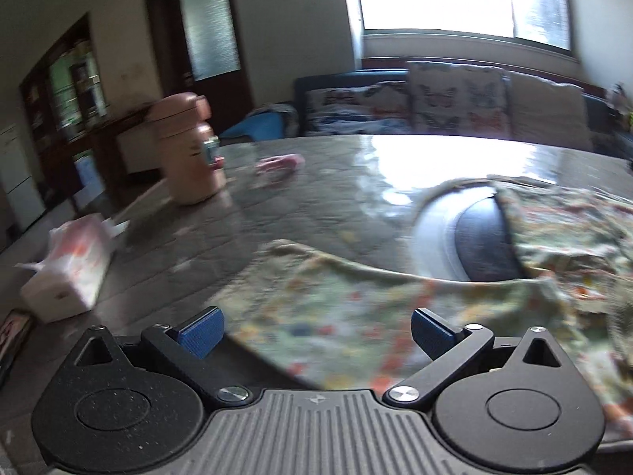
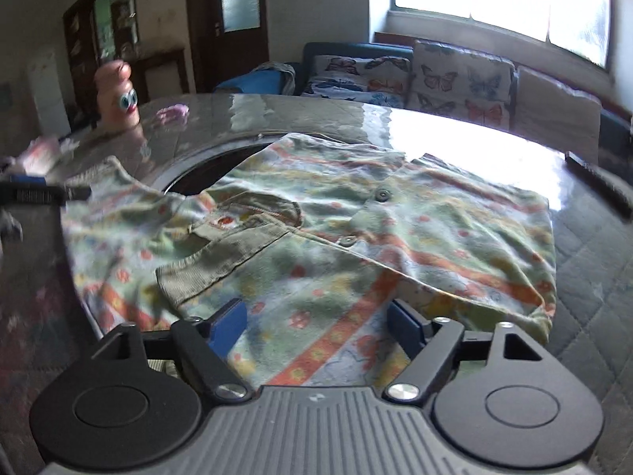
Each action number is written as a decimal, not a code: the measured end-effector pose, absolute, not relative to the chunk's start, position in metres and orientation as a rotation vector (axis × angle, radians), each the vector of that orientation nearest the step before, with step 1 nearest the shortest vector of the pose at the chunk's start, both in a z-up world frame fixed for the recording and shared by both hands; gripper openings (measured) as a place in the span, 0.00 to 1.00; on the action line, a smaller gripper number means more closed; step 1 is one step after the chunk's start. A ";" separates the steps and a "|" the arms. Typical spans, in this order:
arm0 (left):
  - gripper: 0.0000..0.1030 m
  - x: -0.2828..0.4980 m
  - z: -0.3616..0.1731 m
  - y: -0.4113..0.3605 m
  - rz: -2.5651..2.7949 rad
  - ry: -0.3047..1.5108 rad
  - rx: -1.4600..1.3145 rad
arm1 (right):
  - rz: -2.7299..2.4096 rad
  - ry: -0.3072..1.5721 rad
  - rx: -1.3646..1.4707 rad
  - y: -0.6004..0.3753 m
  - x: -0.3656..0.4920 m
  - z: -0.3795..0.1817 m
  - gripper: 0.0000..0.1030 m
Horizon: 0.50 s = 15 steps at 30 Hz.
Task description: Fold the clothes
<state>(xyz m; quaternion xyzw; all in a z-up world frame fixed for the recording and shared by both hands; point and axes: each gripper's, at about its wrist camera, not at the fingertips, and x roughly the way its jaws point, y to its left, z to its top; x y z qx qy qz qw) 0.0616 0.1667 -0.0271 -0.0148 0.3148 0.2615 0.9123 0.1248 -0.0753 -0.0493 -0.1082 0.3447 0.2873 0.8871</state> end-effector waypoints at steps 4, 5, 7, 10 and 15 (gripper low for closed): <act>0.87 0.060 -0.033 0.200 0.625 0.670 -0.082 | 0.610 0.710 -0.218 -0.075 0.120 -0.044 0.78; 0.85 0.060 -0.034 0.205 0.632 0.674 -0.094 | 0.605 0.703 -0.220 -0.076 0.119 -0.042 0.78; 0.80 0.059 -0.036 0.215 0.641 0.680 -0.119 | 0.600 0.699 -0.217 -0.078 0.119 -0.040 0.78; 0.72 0.060 -0.036 0.223 0.616 0.673 -0.146 | 0.585 0.696 -0.210 -0.083 0.119 -0.038 0.78; 0.49 0.061 -0.034 0.226 0.550 0.660 -0.193 | 0.558 0.691 -0.185 -0.092 0.119 -0.035 0.78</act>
